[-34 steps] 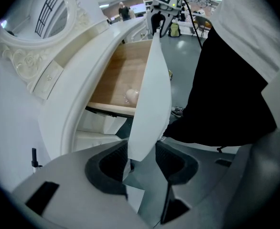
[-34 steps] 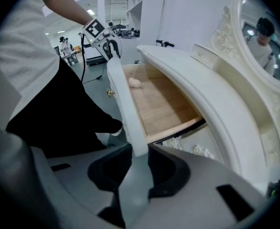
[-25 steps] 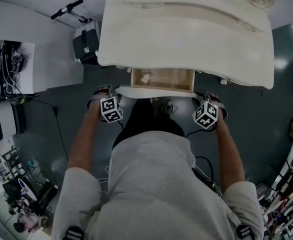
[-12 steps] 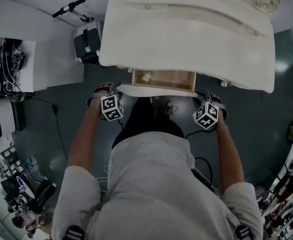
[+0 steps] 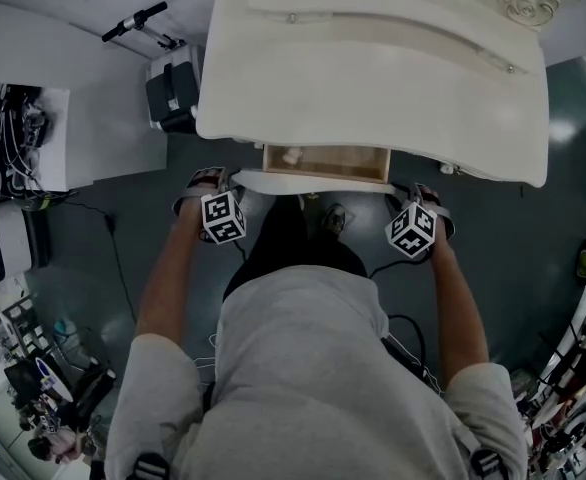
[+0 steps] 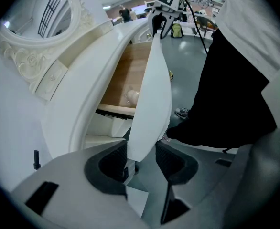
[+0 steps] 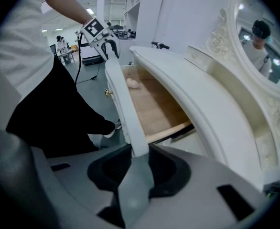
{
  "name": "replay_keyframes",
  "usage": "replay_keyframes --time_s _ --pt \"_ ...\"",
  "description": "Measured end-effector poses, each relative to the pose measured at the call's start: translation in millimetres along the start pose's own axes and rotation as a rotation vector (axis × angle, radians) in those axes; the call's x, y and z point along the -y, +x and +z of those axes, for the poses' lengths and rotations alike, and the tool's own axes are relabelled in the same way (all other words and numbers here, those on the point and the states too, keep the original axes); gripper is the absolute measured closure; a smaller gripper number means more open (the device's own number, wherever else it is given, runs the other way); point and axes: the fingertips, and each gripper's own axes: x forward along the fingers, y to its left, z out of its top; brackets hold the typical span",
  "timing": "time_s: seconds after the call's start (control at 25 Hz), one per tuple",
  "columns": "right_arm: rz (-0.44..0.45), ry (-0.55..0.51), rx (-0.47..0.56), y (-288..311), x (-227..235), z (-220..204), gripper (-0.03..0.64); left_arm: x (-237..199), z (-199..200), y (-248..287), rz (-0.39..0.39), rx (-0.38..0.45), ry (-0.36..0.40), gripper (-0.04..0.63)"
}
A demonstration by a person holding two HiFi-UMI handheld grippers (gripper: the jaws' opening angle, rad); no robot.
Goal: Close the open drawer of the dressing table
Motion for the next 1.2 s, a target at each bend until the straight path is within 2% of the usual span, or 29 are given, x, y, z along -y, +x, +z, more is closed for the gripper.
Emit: replay_keyframes --time_s 1.04,1.2 --pt "-0.09 0.08 0.007 9 31 7 0.487 -29 7 9 0.042 0.013 -0.025 0.405" --pt "-0.118 0.142 0.016 9 34 6 0.486 -31 6 10 0.06 0.016 -0.043 0.402"
